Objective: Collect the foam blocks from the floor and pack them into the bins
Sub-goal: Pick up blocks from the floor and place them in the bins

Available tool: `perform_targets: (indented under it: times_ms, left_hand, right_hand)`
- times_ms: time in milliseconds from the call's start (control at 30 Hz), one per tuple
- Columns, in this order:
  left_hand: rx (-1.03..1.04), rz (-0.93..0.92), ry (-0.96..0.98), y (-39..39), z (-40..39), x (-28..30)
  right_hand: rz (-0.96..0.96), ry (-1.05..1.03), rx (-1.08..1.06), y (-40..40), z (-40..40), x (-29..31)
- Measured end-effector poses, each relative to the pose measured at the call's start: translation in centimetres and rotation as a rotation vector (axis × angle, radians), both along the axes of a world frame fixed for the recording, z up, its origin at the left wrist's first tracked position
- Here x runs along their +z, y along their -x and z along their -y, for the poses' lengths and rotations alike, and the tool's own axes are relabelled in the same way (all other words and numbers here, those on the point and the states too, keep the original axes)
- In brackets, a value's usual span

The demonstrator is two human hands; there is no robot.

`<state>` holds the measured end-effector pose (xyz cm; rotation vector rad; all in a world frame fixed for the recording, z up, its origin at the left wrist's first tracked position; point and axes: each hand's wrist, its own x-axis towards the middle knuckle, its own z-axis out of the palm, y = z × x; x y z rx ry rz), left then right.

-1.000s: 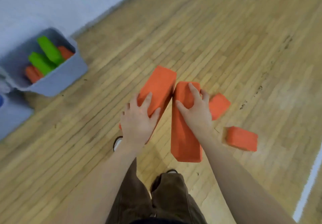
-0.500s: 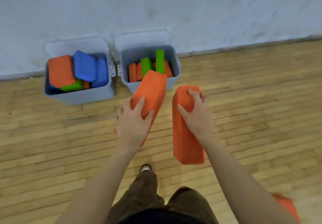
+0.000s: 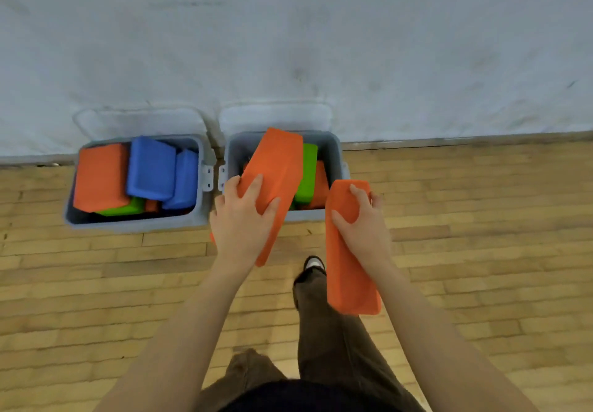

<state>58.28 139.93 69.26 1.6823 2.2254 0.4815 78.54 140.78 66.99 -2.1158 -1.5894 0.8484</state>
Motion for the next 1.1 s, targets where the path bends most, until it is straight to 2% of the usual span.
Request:
perform_targets:
  times_ms: [133, 300, 533, 667, 833, 933, 1000, 1100]
  left_hand:
    - [0.166, 0.013, 0.037, 0.8, -6.3, -0.9]
    - [0.392, 0.043, 0.065, 3.4, -9.7, -2.1]
    - [0.521, 0.069, 0.126, 8.2, -14.3, -7.7]
    - [0.507, 0.119, 0.195, 10.6, -19.5, -14.1]
    - [0.501, 0.146, 0.208, 12.7, -25.1, -24.3]
    - [0.493, 0.224, 0.211, 13.4, -27.1, -30.3]
    - [0.470, 0.278, 0.275, 13.6, -27.8, -33.5]
    - [0.361, 0.226, 0.429, 14.3, -28.1, -36.1]
  right_hand:
    - [-0.001, -0.013, 0.180, 1.7, -10.0, -0.2]
    - [-0.002, 0.009, 0.349, 6.5, -19.1, -0.2]
    - [-0.036, 0.067, 0.401, 13.7, -27.5, -3.8]
    - [-0.086, 0.104, 0.318, 16.6, -31.0, -9.6]
    - [-0.110, 0.104, 0.264, 19.1, -35.1, -21.2]
    - [-0.118, 0.104, 0.237, 20.5, -36.5, -27.7]
    - [-0.125, 0.110, 0.228, 21.2, -36.9, -30.9]
    - [-0.036, 0.201, 0.259, 21.3, -36.7, -33.7]
